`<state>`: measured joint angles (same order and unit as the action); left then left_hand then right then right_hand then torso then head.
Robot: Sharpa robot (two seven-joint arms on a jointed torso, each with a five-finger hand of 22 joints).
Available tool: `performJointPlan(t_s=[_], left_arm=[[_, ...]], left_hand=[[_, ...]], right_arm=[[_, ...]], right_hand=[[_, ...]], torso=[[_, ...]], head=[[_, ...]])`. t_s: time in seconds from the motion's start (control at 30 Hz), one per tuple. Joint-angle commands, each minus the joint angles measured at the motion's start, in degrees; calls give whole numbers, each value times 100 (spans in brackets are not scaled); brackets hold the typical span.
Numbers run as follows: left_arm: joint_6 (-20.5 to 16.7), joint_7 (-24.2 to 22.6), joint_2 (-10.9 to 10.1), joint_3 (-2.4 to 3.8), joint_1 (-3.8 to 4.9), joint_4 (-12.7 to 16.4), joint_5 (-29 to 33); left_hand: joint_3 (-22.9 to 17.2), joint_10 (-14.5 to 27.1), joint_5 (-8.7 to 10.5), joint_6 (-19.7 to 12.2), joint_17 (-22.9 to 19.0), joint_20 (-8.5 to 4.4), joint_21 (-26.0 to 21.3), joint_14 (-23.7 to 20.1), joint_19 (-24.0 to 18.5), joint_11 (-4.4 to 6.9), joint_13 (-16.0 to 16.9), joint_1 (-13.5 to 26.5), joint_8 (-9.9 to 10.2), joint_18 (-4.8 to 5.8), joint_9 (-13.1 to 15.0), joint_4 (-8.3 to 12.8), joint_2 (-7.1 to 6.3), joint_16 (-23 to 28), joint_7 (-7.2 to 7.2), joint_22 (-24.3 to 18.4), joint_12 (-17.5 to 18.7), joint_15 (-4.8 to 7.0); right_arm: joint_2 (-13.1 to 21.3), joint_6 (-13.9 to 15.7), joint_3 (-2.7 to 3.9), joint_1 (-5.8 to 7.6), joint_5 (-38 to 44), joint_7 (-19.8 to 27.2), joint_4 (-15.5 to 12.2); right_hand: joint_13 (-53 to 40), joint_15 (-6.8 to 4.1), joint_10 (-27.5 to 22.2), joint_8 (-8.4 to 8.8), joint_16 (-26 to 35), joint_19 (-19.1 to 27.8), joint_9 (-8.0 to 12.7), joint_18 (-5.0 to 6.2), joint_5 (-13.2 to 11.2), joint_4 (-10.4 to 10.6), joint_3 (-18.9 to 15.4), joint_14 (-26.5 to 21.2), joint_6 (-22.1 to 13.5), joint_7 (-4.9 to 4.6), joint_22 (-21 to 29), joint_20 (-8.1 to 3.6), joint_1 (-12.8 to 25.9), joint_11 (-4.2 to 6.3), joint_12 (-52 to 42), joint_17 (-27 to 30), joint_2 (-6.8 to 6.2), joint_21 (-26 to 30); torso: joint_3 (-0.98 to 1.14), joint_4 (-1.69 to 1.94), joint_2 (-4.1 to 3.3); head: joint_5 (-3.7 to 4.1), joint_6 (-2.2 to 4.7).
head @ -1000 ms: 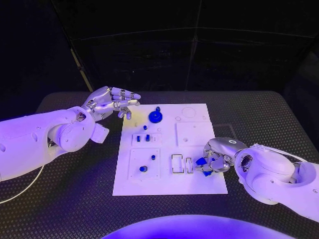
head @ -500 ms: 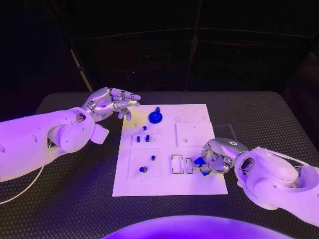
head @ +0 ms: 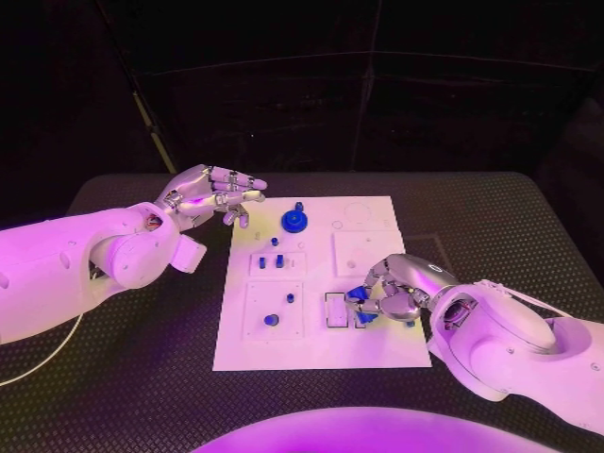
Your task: Assemble the parts on the task board
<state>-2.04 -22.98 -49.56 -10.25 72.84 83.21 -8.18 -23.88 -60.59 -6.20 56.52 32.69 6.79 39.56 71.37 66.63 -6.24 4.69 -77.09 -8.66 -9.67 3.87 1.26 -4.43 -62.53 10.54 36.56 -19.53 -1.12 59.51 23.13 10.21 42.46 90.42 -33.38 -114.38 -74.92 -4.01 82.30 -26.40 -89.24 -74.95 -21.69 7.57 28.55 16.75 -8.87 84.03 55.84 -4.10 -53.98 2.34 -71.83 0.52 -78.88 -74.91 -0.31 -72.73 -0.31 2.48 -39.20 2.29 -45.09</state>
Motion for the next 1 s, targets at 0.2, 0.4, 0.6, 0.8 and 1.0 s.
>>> performJointPlan(t_s=[0.2, 0.4, 0.6, 0.8, 1.0], left_arm=[[81, 3, 16, 4, 8, 19, 27], [63, -10, 31, 4, 9, 16, 27], [59, -12, 43, 4, 9, 7, 27], [58, -9, 48, 4, 9, 5, 27], [55, -8, 48, 4, 9, 5, 27]], left_hand=[[35, 58, 13, -32, -6, 21, -30, -34, -10, 0, 6, 36, -24, -85, -3, -2, 14, 26, 19, -6, -29, -16], [35, 63, 12, -33, -9, 21, -33, -35, -9, 1, 5, 31, -25, -85, -3, 5, 16, 26, 19, -10, -33, -15], [34, 64, 11, -34, -9, 20, -34, -34, -8, 2, 6, 27, -25, -86, -3, 9, 17, 25, 18, -11, -35, -15], [34, 64, 11, -34, -9, 20, -34, -34, -8, 2, 6, 27, -25, -86, -3, 9, 17, 25, 18, -11, -35, -15], [34, 64, 11, -34, -9, 20, -34, -34, -8, 2, 6, 27, -25, -86, -3, 9, 17, 25, 18, -11, -35, -15]], right_arm=[[-303, -243, 2, 9, -345, 8, 179], [-487, -457, 2, 10, -299, -25, 312], [-561, -505, 1, 10, -221, -43, 397], [-606, -435, 1, 10, -135, -54, 447], [-628, -394, 1, 10, -68, -55, 459]], right_hand=[[-143, -35, -1, -18, -22, 4, -61, -115, -204, 0, -153, 568, 111, 70, 8, -33, 161, 28, 77, -1377, 83, -24], [-108, -45, -18, -36, -2, 29, -87, -107, -669, -11, -293, 558, 142, 85, 55, -40, 265, 40, 129, -1331, 85, 8], [-109, -48, -17, -48, 7, 39, -108, -104, -968, -11, -376, 554, 147, 90, 70, -43, 275, 43, 144, -1313, 95, 22], [10, -44, -91, -53, 31, 86, -126, -88, -1343, -5, -479, 542, 132, 83, 171, -41, 353, 37, 270, -1262, 70, 82], [96, -22, -157, -95, 51, 133, -187, -71, -2451, 17, -361, 534, 35, 56, 277, -23, 914, 13, 384, -1226, -471, 162]], torso=[[-7, 18, -7], [-5, 8, 3], [-4, 8, 0], [-3, 11, 2], [-1, 11, 1]], head=[[-29, 8], [-33, -4], [-47, -12], [-52, 2], [-66, -3]])
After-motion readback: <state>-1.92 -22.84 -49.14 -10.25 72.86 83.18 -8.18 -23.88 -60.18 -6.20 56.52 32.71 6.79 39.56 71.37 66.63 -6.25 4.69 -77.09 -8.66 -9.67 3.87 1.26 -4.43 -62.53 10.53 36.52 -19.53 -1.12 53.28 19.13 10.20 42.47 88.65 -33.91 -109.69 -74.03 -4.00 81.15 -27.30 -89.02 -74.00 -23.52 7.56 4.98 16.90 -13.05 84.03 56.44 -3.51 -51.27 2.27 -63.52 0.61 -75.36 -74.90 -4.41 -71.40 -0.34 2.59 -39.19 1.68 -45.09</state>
